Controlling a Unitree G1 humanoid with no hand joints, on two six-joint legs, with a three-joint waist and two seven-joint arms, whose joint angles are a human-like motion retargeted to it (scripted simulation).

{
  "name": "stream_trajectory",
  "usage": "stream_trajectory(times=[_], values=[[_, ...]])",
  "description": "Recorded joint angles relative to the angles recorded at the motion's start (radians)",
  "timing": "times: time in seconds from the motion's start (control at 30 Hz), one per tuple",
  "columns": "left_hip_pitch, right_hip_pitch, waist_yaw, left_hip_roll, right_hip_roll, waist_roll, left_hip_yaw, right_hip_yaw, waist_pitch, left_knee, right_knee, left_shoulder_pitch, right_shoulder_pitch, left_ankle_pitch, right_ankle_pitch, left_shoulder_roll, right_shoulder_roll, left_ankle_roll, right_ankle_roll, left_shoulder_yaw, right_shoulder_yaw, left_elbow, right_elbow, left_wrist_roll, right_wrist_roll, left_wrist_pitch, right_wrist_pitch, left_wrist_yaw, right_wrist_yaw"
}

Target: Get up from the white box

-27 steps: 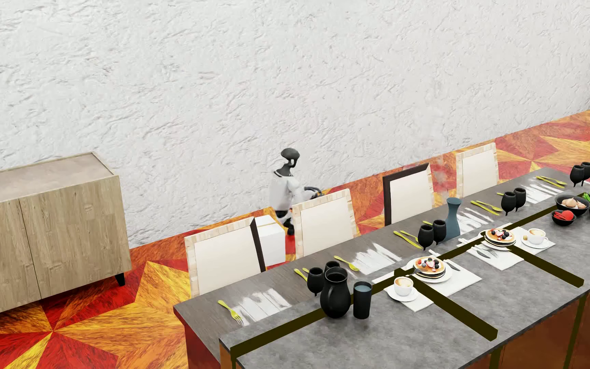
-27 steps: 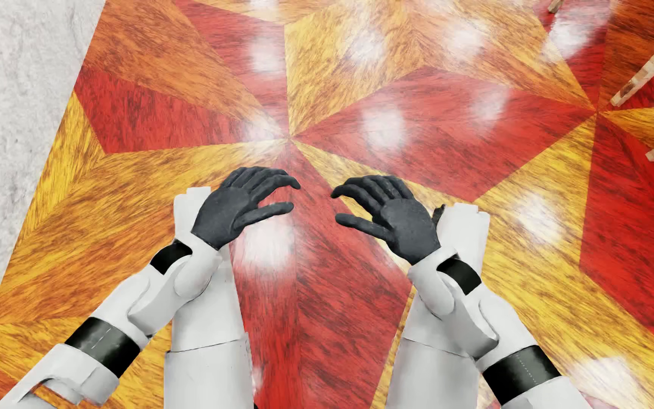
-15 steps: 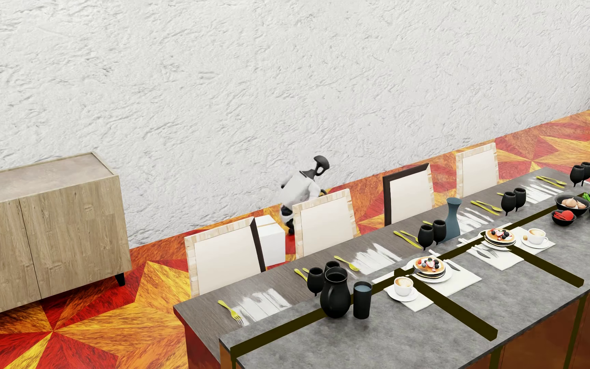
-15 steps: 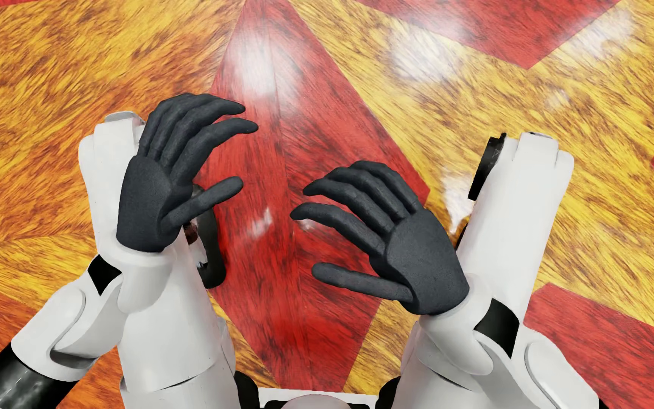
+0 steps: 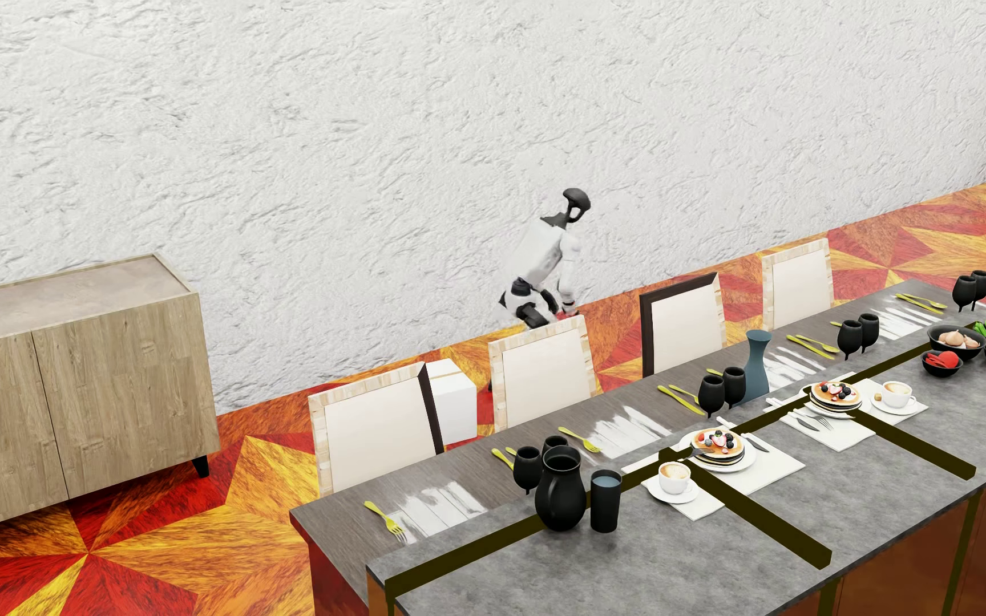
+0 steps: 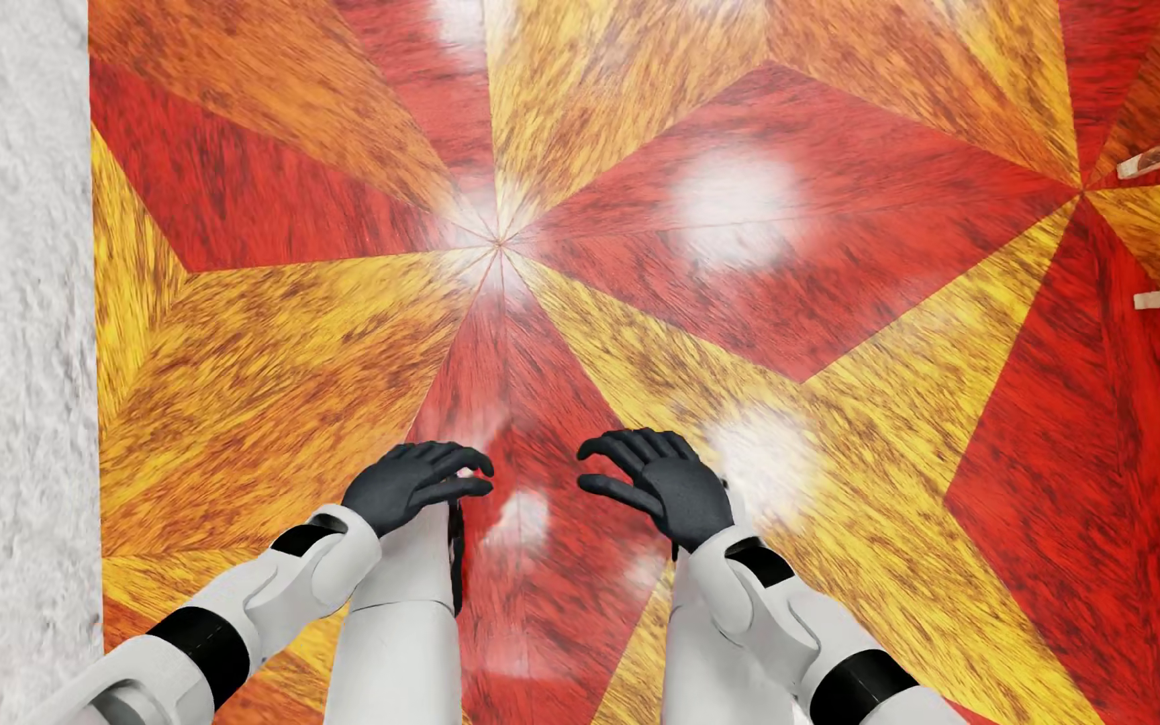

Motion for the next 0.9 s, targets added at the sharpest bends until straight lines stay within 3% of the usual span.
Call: stream_trajectory(times=[0.03,0.07,0.1,0.13,0.17,0.23,0.3,0.33,0.37,0.4,0.43,0.47,0.5,0.53,0.57,0.6,0.63,0.67,0.7,0.73,0.77,0.8,0.83,0.87,0.9], values=[[0.081,0.066,-0.019,-0.010,0.026,-0.025,0.022,-0.008,-0.052,-0.075,-0.090,0.047,0.003,0.022,0.017,0.011,0.018,0.009,-0.006,0.048,0.002,0.017,-0.058,-0.001,-0.018,-0.021,-0.044,0.024,0.062],[0.150,0.146,-0.004,0.007,0.078,-0.013,-0.002,0.008,-0.102,-0.122,-0.202,0.098,0.012,0.044,0.040,-0.001,0.007,0.018,-0.050,0.087,0.003,-0.005,-0.111,-0.022,-0.023,-0.006,-0.055,0.051,0.096],[0.224,0.249,0.001,0.006,0.110,-0.021,0.000,0.005,-0.141,-0.142,-0.315,0.140,0.015,0.101,0.062,0.001,0.018,0.005,-0.034,0.151,0.010,-0.036,-0.161,-0.055,-0.005,-0.027,-0.079,0.018,0.133],[0.283,0.376,0.042,-0.021,0.119,-0.009,-0.040,0.004,-0.173,-0.141,-0.443,0.172,0.023,0.233,0.083,-0.034,-0.005,0.027,-0.031,0.166,0.002,-0.048,-0.193,-0.072,0.025,0.006,-0.087,0.102,0.145],[0.282,0.501,0.059,-0.042,0.123,-0.043,-0.075,0.010,-0.201,-0.088,-0.596,0.192,0.016,0.283,0.123,-0.032,0.013,0.016,-0.048,0.203,0.000,-0.054,-0.229,-0.062,0.003,0.014,-0.077,0.148,0.134],[0.184,0.706,0.114,-0.077,0.074,-0.069,-0.058,-0.085,-0.306,-0.042,-0.877,0.229,0.057,0.242,0.178,-0.065,0.010,-0.082,0.020,0.281,-0.088,-0.082,-0.280,-0.025,0.011,0.031,-0.065,0.169,0.180],[0.098,0.858,0.147,-0.111,0.033,-0.065,0.013,-0.148,-0.383,-0.200,-1.085,0.243,0.078,0.214,0.212,-0.121,-0.024,-0.093,0.065,0.348,-0.111,-0.077,-0.286,-0.046,0.051,0.048,-0.048,0.200,0.133],[0.076,0.931,0.140,-0.121,0.036,-0.063,0.045,-0.166,-0.387,-0.348,-1.169,0.234,0.059,0.221,0.215,-0.127,-0.042,-0.075,0.069,0.392,-0.102,-0.092,-0.295,-0.068,0.041,0.023,-0.033,0.184,0.103],[0.095,1.035,0.142,-0.141,0.028,-0.051,0.031,-0.169,-0.389,-0.531,-1.243,0.255,0.072,0.364,0.210,-0.157,-0.067,-0.126,0.069,0.417,-0.094,-0.089,-0.284,-0.165,0.078,0.035,-0.039,0.143,0.088],[0.099,1.085,0.125,-0.176,0.044,-0.021,0.055,-0.202,-0.395,-0.709,-1.242,0.275,0.073,0.490,0.175,-0.187,-0.112,-0.103,0.081,0.432,-0.099,-0.084,-0.301,-0.215,0.083,0.051,-0.022,0.143,0.115],[0.152,1.163,0.129,-0.186,0.026,-0.032,0.018,-0.219,-0.398,-0.880,-1.257,0.314,0.093,0.553,0.151,-0.198,-0.138,-0.081,0.109,0.437,-0.096,-0.067,-0.307,-0.226,0.092,0.054,-0.029,0.182,0.127],[0.118,1.179,0.143,-0.177,0.028,-0.033,-0.013,-0.224,-0.406,-0.876,-1.221,0.334,0.097,0.548,0.120,-0.204,-0.169,-0.057,0.114,0.430,-0.108,-0.048,-0.318,-0.253,0.088,0.073,-0.042,0.236,0.154],[0.101,1.207,0.156,-0.160,0.022,-0.037,-0.026,-0.212,-0.407,-0.784,-1.205,0.347,0.107,0.529,0.130,-0.185,-0.182,-0.050,0.127,0.448,-0.116,-0.024,-0.323,-0.271,0.082,0.091,-0.050,0.232,0.189],[0.089,1.192,0.170,-0.129,0.001,-0.052,-0.032,-0.227,-0.411,-0.666,-1.115,0.355,0.132,0.468,0.141,-0.149,-0.187,-0.072,0.165,0.481,-0.125,0.007,-0.312,-0.265,0.069,0.073,-0.060,0.183,0.200],[0.065,1.158,0.167,-0.156,-0.029,-0.075,-0.041,-0.212,-0.447,-0.593,-1.011,0.379,0.182,0.489,0.191,-0.112,-0.183,-0.100,0.200,0.468,-0.179,0.022,-0.279,-0.251,0.053,0.078,-0.053,0.152,0.249],[0.105,1.125,0.150,-0.191,-0.046,-0.090,-0.001,-0.210,-0.468,-0.573,-0.882,0.396,0.254,0.456,0.282,-0.084,-0.171,-0.024,0.235,0.433,-0.223,0.041,-0.221,-0.208,0.052,0.080,-0.028,0.136,0.234],[0.216,1.068,0.126,-0.203,-0.047,-0.084,0.037,-0.207,-0.484,-0.619,-0.709,0.420,0.331,0.455,0.460,-0.060,-0.139,0.040,0.224,0.412,-0.279,0.059,-0.125,-0.204,0.068,0.089,0.004,0.086,0.226],[0.228,0.905,0.104,-0.208,-0.025,-0.099,0.014,-0.141,-0.474,-0.563,-0.470,0.383,0.337,0.371,0.673,-0.022,-0.100,0.052,0.172,0.375,-0.306,0.068,-0.027,-0.225,0.082,0.067,0.038,0.108,0.207],[0.277,0.754,0.086,-0.225,-0.001,-0.114,0.003,-0.077,-0.464,-0.556,-0.216,0.362,0.355,0.314,0.600,0.007,-0.061,0.089,0.123,0.355,-0.320,0.054,0.067,-0.223,0.084,0.044,0.090,0.118,0.132],[0.387,0.645,0.057,-0.218,0.009,-0.113,0.007,-0.038,-0.436,-0.616,-0.069,0.339,0.363,0.279,0.515,0.030,-0.028,0.099,0.128,0.362,-0.320,0.039,0.189,-0.173,0.091,0.037,0.099,0.087,0.059],[0.475,0.516,0.031,-0.225,0.021,-0.102,0.025,-0.020,-0.412,-0.672,0.009,0.301,0.351,0.273,0.463,0.041,0.012,0.133,0.191,0.346,-0.336,0.033,0.317,-0.173,0.144,0.031,0.115,0.078,-0.004],[0.624,0.423,-0.005,-0.214,0.052,-0.076,0.080,-0.039,-0.396,-0.806,0.006,0.291,0.368,0.262,0.401,0.033,0.025,0.141,0.165,0.351,-0.334,0.041,0.414,-0.184,0.161,0.038,0.127,0.089,-0.059],[0.698,0.302,-0.037,-0.194,0.088,-0.080,0.093,-0.023,-0.404,-0.895,-0.058,0.266,0.379,0.270,0.358,0.059,0.047,0.118,0.141,0.365,-0.331,0.016,0.471,-0.155,0.170,0.033,0.154,0.078,-0.056],[0.822,0.235,-0.085,-0.186,0.101,-0.072,0.113,-0.007,-0.390,-1.032,-0.187,0.254,0.390,0.289,0.342,0.063,0.043,0.106,0.130,0.366,-0.338,-0.005,0.481,-0.141,0.135,0.010,0.136,0.095,0.017],[0.905,0.181,-0.124,-0.171,0.103,-0.055,0.125,0.006,-0.401,-1.106,-0.369,0.242,0.419,0.280,0.372,0.069,0.032,0.082,0.149,0.350,-0.364,-0.040,0.472,-0.154,0.133,0.049,0.142,0.125,0.153]])
